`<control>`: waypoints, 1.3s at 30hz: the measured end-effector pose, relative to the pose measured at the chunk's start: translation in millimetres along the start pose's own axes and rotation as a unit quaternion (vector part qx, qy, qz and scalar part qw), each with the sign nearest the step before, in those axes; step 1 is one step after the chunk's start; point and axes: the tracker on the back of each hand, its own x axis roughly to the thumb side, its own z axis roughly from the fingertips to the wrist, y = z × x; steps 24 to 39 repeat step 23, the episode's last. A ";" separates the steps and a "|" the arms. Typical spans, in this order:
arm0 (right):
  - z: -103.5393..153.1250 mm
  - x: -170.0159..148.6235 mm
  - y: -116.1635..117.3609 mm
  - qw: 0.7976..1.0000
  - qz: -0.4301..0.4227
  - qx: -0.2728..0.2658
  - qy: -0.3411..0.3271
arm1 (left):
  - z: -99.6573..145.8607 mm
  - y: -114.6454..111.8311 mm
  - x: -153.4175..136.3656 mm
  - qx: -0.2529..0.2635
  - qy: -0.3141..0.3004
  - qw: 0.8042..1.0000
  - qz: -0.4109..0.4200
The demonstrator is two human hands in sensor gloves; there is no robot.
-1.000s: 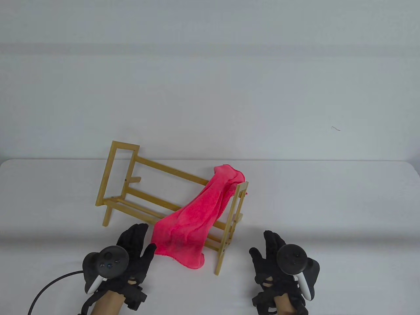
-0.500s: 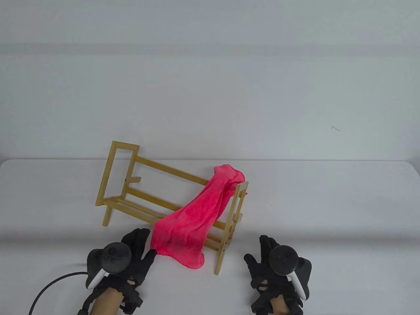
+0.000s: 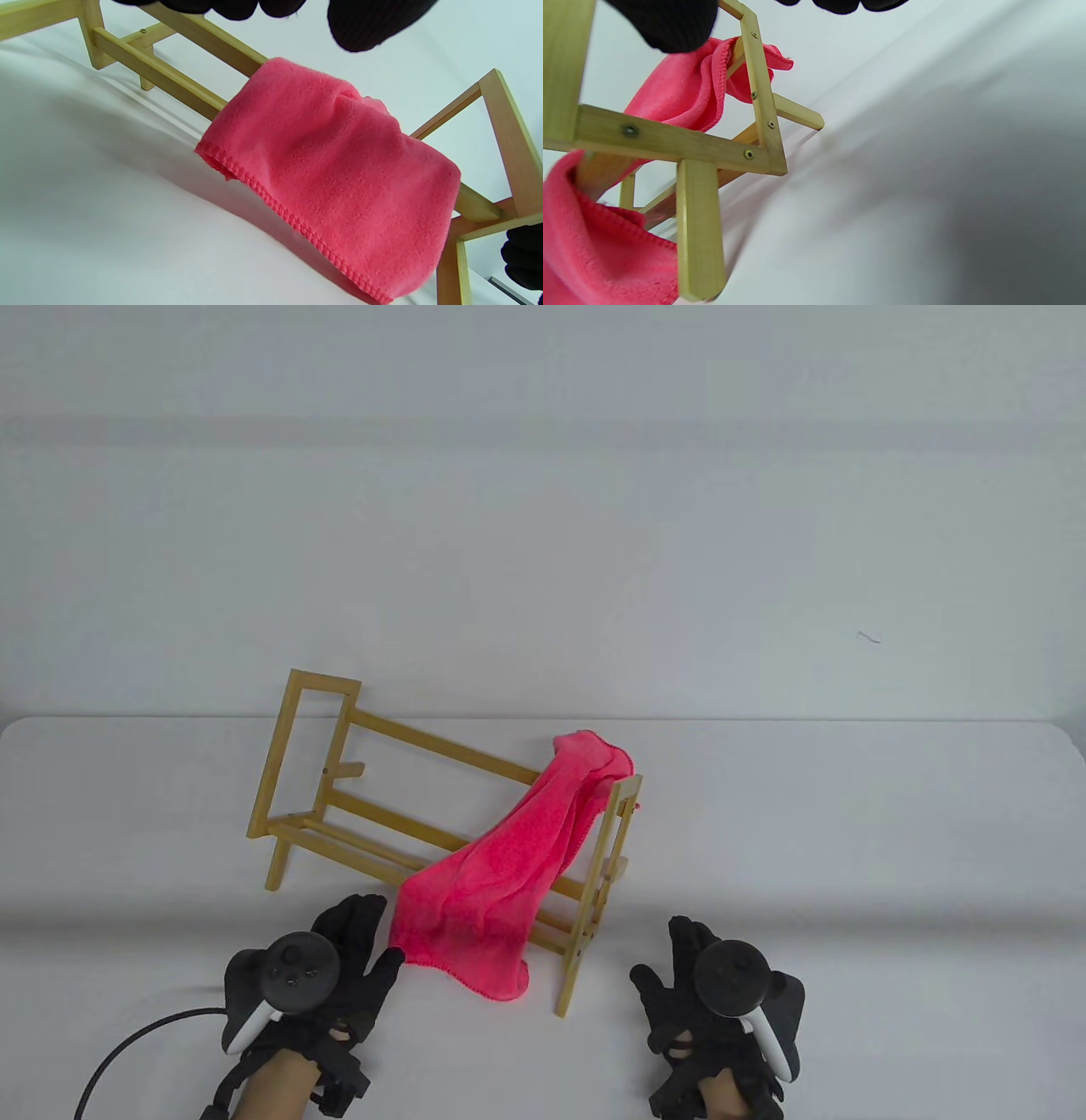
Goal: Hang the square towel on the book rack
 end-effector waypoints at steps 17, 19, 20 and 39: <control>0.8 0.7 0.8 1.000 0.003 0.003 -0.001 | 1.1 0.0 0.0 -0.001 -0.002 1.000 0.003; 1.0 1.0 0.8 1.000 0.003 0.003 -0.001 | 1.1 -0.1 -0.1 -0.001 -0.002 1.000 0.004; 1.0 1.0 0.8 1.000 0.004 0.003 -0.001 | 1.2 -0.1 0.0 -0.001 -0.002 1.000 0.004; 1.1 1.1 0.9 1.000 0.003 0.003 -0.001 | 1.4 -0.3 0.3 -0.002 -0.003 1.000 0.003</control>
